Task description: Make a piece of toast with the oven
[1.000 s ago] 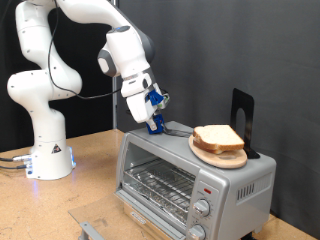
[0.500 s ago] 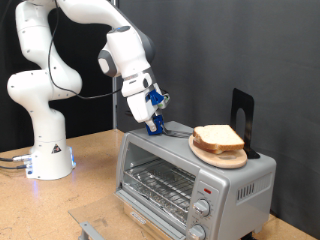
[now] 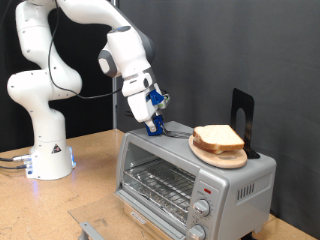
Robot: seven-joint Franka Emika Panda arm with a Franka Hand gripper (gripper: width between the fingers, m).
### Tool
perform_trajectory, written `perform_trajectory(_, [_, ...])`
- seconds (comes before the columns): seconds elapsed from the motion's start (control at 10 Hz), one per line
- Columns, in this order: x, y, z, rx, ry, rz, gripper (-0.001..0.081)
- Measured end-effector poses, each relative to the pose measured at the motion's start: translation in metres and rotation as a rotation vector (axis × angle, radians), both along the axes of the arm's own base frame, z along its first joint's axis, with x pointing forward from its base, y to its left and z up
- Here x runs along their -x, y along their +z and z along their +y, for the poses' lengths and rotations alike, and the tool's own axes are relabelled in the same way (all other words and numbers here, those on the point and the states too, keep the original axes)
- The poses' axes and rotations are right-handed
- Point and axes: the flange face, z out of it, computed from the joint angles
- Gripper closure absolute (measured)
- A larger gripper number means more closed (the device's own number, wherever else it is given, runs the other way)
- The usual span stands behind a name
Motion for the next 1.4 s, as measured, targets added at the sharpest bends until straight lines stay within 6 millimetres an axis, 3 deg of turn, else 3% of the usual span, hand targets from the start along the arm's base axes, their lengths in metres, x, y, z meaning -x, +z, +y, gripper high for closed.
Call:
perform_trajectory(0.5, [0.0038,-0.0018,0.0008,0.009,0.019,0.041,-0.0002])
perform_trajectory(1.4, [0.0015,0.0029,-0.0031,0.065,0.006,-0.079,-0.0002])
